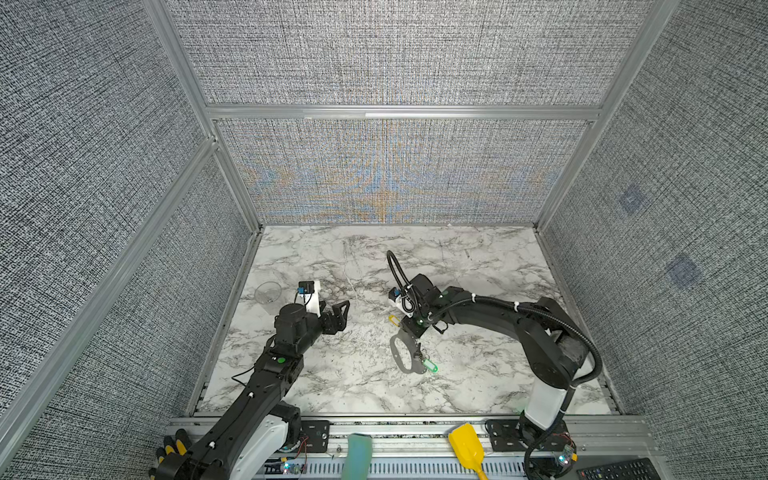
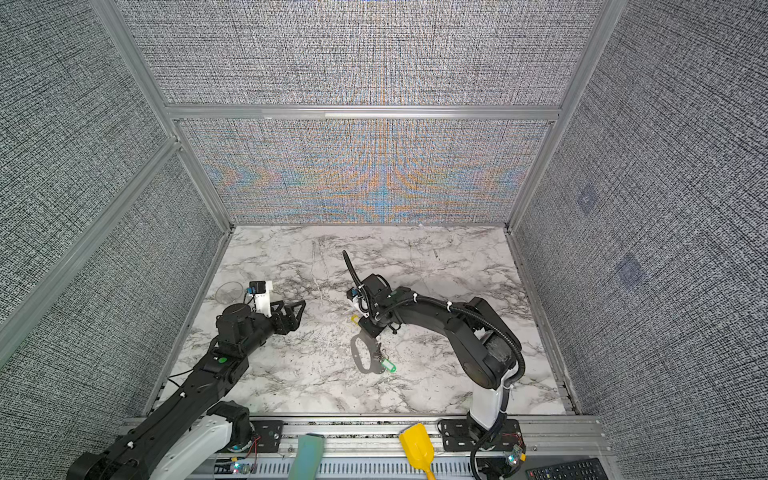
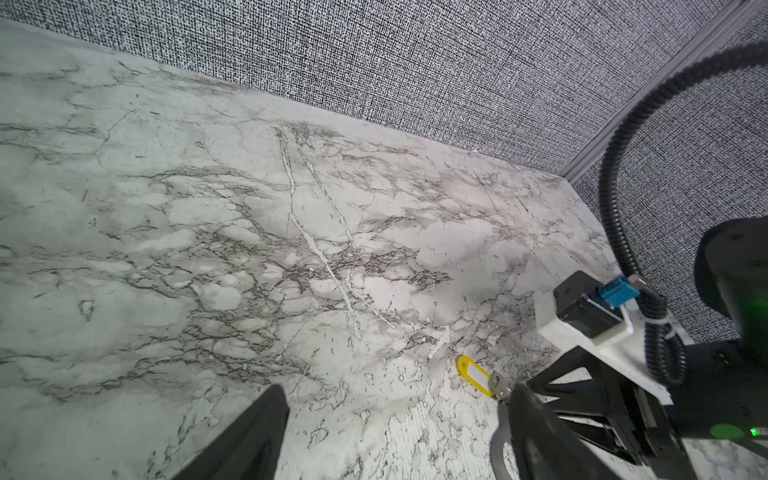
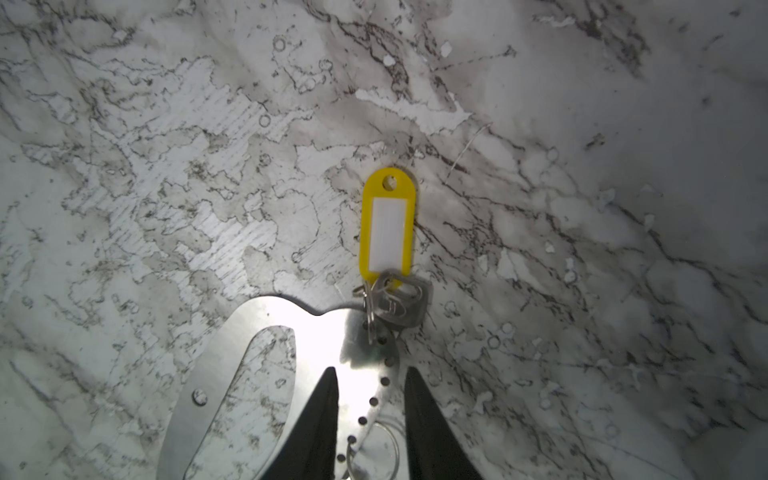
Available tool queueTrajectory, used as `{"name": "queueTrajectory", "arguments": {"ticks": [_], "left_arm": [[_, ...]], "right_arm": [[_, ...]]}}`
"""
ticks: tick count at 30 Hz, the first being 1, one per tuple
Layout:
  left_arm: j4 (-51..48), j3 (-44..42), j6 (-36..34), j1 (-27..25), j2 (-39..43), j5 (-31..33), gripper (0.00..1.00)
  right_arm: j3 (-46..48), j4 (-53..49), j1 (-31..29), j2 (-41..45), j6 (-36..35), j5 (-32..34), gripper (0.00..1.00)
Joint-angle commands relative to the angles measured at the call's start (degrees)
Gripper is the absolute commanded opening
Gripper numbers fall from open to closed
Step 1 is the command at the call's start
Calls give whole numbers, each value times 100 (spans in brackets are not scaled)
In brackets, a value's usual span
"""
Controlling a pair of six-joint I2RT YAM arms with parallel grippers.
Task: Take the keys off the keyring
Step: 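Lower the right gripper and close it on the keyring's metal ring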
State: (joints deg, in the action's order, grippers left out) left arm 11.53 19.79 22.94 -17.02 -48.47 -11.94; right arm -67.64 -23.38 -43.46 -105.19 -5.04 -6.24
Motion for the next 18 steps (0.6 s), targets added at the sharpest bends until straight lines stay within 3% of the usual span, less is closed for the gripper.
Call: {"name": "queueTrajectory", "arguments": {"ticks": [1, 18], "left_arm": [[46, -18, -35, -1, 36, 87, 85], [71, -8, -44, -4, -57, 131, 85]], "right_arm": [[-89, -18, 13, -75, 87, -12, 27], [-275, -66, 22, -355, 51, -202, 16]]}}
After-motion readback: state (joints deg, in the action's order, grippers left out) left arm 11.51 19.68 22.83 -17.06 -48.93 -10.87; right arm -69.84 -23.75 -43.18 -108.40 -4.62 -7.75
